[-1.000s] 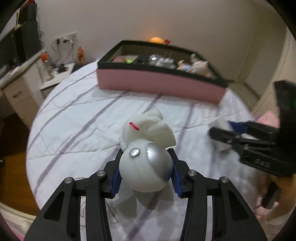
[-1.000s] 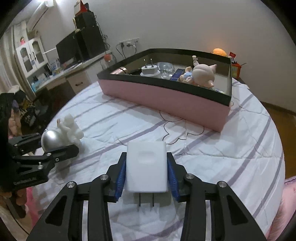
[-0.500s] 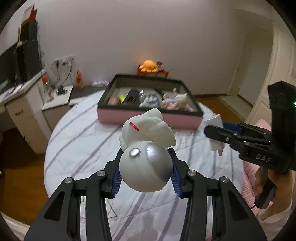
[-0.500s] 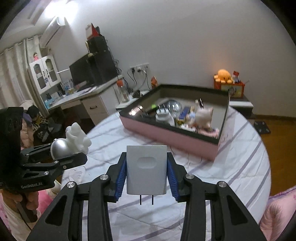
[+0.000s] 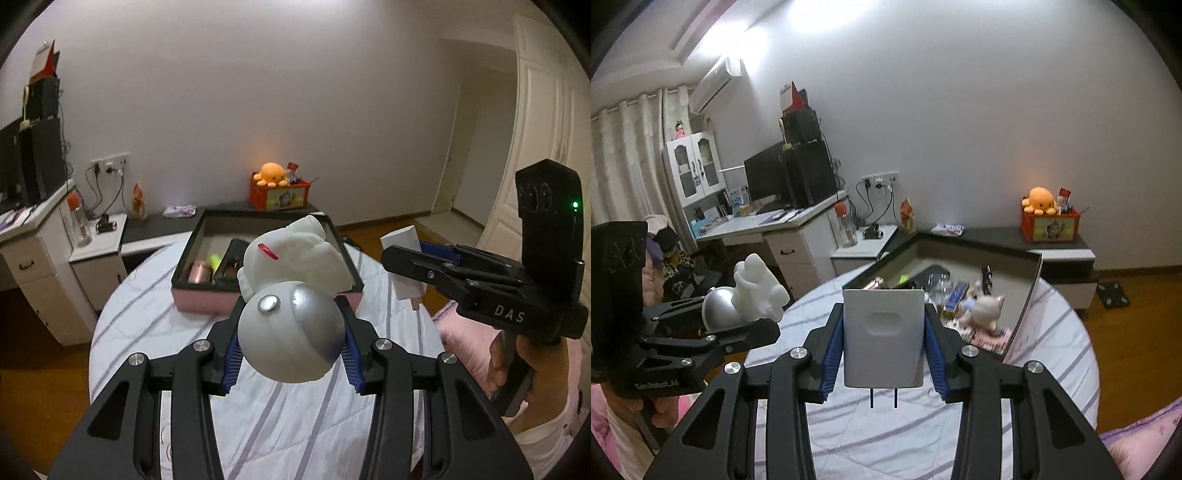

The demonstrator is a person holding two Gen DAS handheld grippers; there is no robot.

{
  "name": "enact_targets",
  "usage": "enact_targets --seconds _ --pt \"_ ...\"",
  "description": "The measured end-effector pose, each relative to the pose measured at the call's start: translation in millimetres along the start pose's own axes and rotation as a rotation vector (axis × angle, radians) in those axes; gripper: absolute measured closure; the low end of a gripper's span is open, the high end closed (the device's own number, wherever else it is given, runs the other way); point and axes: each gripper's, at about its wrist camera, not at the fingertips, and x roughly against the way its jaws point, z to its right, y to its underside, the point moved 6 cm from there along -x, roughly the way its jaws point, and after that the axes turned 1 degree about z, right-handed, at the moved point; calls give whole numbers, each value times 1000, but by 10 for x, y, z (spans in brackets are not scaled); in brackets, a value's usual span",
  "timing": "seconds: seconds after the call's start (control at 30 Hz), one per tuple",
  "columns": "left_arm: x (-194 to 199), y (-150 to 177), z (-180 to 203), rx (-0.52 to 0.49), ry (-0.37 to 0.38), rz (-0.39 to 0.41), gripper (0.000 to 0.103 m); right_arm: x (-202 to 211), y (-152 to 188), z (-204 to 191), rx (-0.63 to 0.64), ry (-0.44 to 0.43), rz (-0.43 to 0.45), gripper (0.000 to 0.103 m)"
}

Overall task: Organize rigid objects
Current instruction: 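Lift the figurine and charger and carry them over the box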

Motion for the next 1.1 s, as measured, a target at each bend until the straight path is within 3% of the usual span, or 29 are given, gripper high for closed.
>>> enact_targets --seconds 0.27,0.4,0.53,0.83,1.1 --pt "-127 -316 0 -22 -30 34 58 -64 -254 101 12 -2 36 62" --pt "-215 -551 -86 -31 -129 70 58 -150 -383 197 10 2 51 62" --pt "-325 -757 -141 -24 -147 113 58 -273 -509 287 17 9 69 62" --pt "-1080 -907 -226 -28 -87 36 58 -704 -653 624 14 47 43 62" --pt "-1873 -770 -352 -20 -54 -96 58 -1163 -571 1078 -19 100 -34 62"
